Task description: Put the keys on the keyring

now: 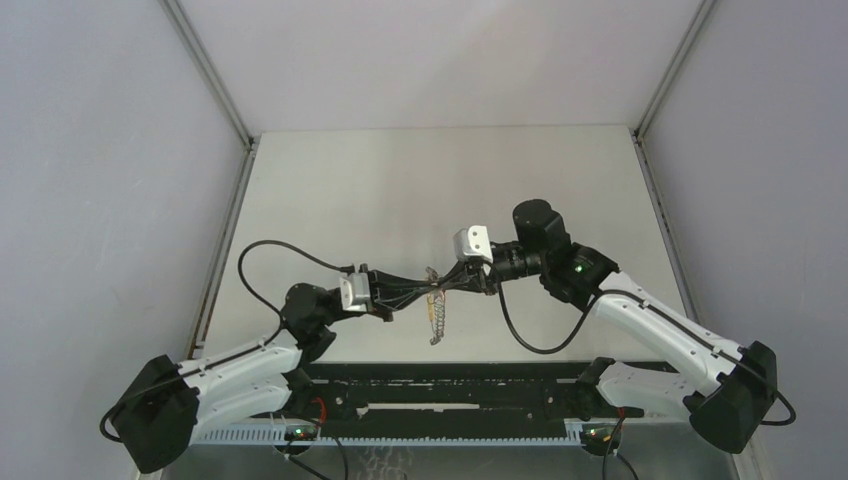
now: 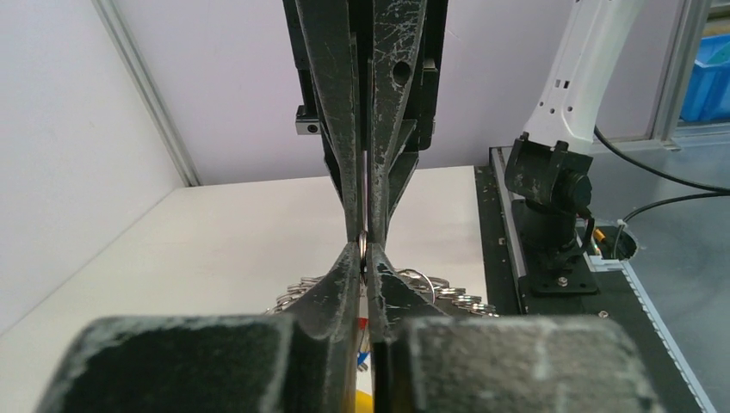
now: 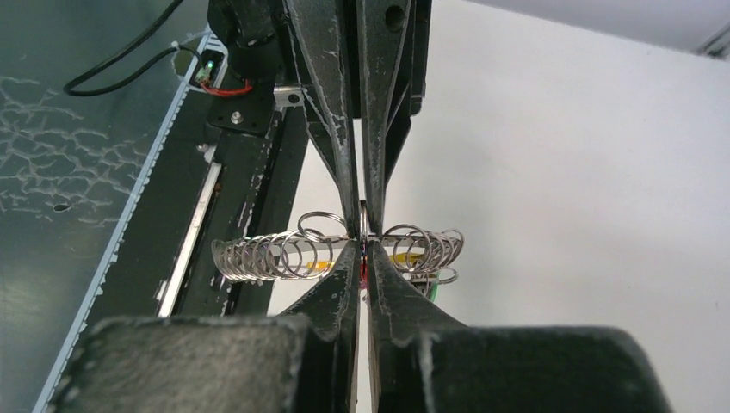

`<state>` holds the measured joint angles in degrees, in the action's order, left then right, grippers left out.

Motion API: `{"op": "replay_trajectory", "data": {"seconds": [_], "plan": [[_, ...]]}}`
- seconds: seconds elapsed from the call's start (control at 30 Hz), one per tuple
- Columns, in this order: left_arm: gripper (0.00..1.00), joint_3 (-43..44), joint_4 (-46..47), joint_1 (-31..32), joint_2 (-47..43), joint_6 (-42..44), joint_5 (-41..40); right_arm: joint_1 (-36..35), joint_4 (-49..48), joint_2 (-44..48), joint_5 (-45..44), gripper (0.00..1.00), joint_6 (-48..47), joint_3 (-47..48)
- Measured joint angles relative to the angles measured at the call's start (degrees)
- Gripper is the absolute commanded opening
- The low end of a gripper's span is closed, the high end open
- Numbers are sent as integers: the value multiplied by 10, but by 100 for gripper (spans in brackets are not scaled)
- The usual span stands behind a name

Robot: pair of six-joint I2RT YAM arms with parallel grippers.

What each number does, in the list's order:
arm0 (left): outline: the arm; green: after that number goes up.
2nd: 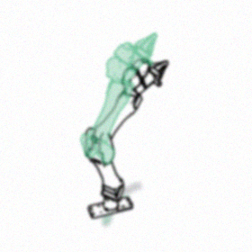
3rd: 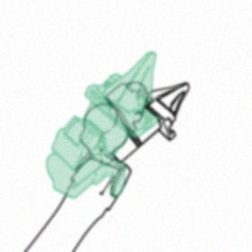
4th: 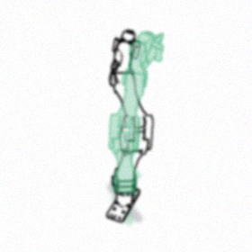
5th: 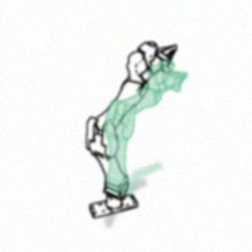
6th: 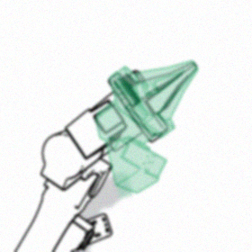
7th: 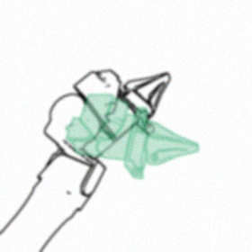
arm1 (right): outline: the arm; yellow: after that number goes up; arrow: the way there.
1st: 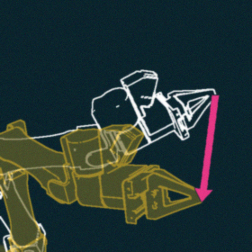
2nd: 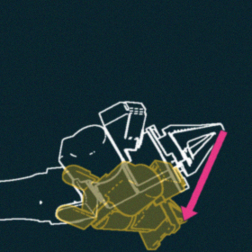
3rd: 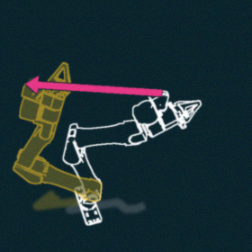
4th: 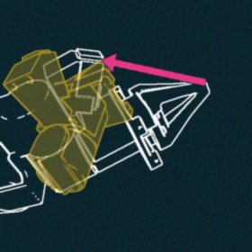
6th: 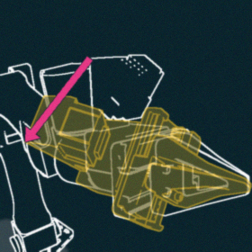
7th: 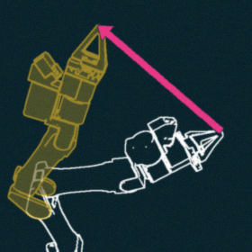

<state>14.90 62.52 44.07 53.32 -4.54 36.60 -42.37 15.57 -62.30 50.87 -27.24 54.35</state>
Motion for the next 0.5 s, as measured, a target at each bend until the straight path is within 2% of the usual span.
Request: {"op": "replay_trajectory", "data": {"seconds": [0.13,0.23,0.37,0.5], "plan": [[31,0,-39,0,-14,12,-6,-3,54,1,-47,0,0,9],[39,0,-98,0,-44,34,-22,-17,132,-10,-116,0,-1,48],[43,0,-177,0,-74,63,-43,-51,228,-51,-206,0,-2,133],[44,0,-219,0,-79,72,-59,-76,308,-105,-283,0,-2,205]]}}
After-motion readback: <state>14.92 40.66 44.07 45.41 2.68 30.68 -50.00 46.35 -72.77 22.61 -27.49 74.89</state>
